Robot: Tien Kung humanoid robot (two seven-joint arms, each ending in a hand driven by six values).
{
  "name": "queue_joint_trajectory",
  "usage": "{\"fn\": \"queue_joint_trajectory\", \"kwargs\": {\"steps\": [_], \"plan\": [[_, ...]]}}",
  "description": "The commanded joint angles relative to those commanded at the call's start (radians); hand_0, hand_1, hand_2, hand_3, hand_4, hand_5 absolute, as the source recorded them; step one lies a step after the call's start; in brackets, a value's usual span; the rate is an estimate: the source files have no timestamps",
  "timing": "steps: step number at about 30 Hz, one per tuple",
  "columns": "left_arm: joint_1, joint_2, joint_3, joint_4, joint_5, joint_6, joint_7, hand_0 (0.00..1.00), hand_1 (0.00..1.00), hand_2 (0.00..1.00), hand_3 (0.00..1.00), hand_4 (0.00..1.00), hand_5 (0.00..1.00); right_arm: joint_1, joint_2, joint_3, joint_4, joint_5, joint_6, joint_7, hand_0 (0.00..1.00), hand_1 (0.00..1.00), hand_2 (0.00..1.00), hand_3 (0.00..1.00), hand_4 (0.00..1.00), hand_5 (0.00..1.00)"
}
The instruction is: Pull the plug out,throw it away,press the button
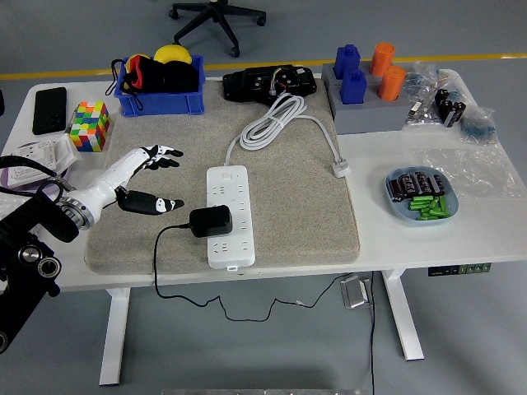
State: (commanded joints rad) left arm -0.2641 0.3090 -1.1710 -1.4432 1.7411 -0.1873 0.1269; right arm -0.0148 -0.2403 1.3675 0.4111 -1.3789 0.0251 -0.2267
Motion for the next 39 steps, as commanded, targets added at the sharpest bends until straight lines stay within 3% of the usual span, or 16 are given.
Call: {"fn": "queue_joint_trajectory", "kwargs": {"steps": [6, 7, 11, 12, 13, 18, 19, 24, 25, 30, 31, 37, 38, 39], "plan": [[-0.025, -0.007, 0.063, 0.025, 0.021, 0.001, 0.007, 0.832, 0.835, 0.814, 0.845, 0.998, 0.119, 0.001, 0.002, -0.002, 0.001, 0.002, 0.0, 0.0, 0.752, 0.715, 0.717, 0.741, 0.77, 0.636], [-0.029, -0.007, 0.075, 0.031, 0.022, 0.001, 0.011, 0.832, 0.818, 0.795, 0.813, 0.998, 0.056, 0.0, 0.002, -0.002, 0.001, 0.002, 0.001, 0.0, 0.752, 0.715, 0.717, 0.741, 0.771, 0.635], [-0.044, -0.009, 0.119, 0.05, 0.029, 0.004, 0.02, 0.832, 0.818, 0.795, 0.813, 0.998, 0.056, -0.001, 0.003, -0.001, 0.0, 0.002, 0.001, 0.0, 0.752, 0.715, 0.717, 0.741, 0.771, 0.635], [-0.047, -0.01, 0.13, 0.054, 0.026, 0.009, 0.019, 0.832, 0.818, 0.795, 0.813, 0.998, 0.056, -0.002, 0.002, -0.001, 0.0, 0.001, 0.0, 0.0, 0.752, 0.715, 0.717, 0.741, 0.771, 0.635], [-0.051, -0.011, 0.138, 0.058, 0.025, 0.016, 0.017, 0.812, 0.752, 0.726, 0.763, 0.998, 0.002, -0.002, 0.002, -0.001, 0.0, 0.001, 0.0, 0.0, 0.752, 0.716, 0.717, 0.74, 0.771, 0.635], [-0.071, -0.022, 0.171, 0.091, 0.052, 0.042, 0.016, 0.812, 0.752, 0.726, 0.763, 0.998, 0.002, 0.0, 0.003, 0.001, 0.0, 0.002, 0.0, 0.0, 0.752, 0.716, 0.717, 0.74, 0.771, 0.635], [-0.075, -0.024, 0.175, 0.099, 0.056, 0.046, 0.017, 0.737, 0.652, 0.55, 0.6, 0.919, 0.002, 0.0, 0.003, 0.002, 0.001, 0.003, 0.0, 0.0, 0.752, 0.715, 0.717, 0.738, 0.771, 0.634], [-0.089, -0.032, 0.193, 0.125, 0.055, 0.059, 0.015, 0.737, 0.652, 0.55, 0.6, 0.919, 0.002, 0.0, 0.004, 0.004, 0.001, 0.003, 0.0, 0.0, 0.752, 0.715, 0.717, 0.738, 0.771, 0.634], [-0.091, -0.032, 0.196, 0.126, 0.055, 0.062, 0.014, 0.669, 0.519, 0.458, 0.562, 0.875, 0.002, 0.0, 0.004, 0.003, 0.001, 0.003, 0.0, 0.0, 0.752, 0.716, 0.717, 0.737, 0.772, 0.633], [-0.098, -0.037, 0.212, 0.129, 0.044, 0.084, 0.008, 0.669, 0.519, 0.458, 0.562, 0.875, 0.002, -0.002, 0.004, 0.004, -0.001, 0.002, 0.0, 0.0, 0.752, 0.716, 0.717, 0.737, 0.772, 0.633], [-0.099, -0.039, 0.214, 0.129, 0.042, 0.085, 0.009, 0.586, 0.4, 0.4, 0.542, 0.839, 0.002, -0.002, 0.004, 0.004, -0.001, 0.002, 0.0, 0.0, 0.753, 0.716, 0.717, 0.737, 0.771, 0.632], [-0.106, -0.043, 0.224, 0.132, 0.034, 0.097, 0.007, 0.586, 0.4, 0.4, 0.542, 0.839, 0.002, 0.0, 0.004, 0.002, 0.001, 0.004, -0.001, 0.0, 0.753, 0.716, 0.717, 0.737, 0.771, 0.632], [-0.107, -0.043, 0.226, 0.132, 0.036, 0.1, 0.006, 0.529, 0.32, 0.342, 0.513, 0.711, 0.002, 0.0, 0.004, 0.002, 0.001, 0.004, -0.001, 0.0, 0.753, 0.716, 0.717, 0.737, 0.771, 0.632], [-0.108, -0.043, 0.227, 0.133, 0.037, 0.103, 0.004, 0.529, 0.32, 0.342, 0.513, 0.711, 0.002, 0.0, 0.005, 0.002, 0.001, 0.004, -0.001, 0.0, 0.753, 0.716, 0.717, 0.737, 0.771, 0.632]]}}
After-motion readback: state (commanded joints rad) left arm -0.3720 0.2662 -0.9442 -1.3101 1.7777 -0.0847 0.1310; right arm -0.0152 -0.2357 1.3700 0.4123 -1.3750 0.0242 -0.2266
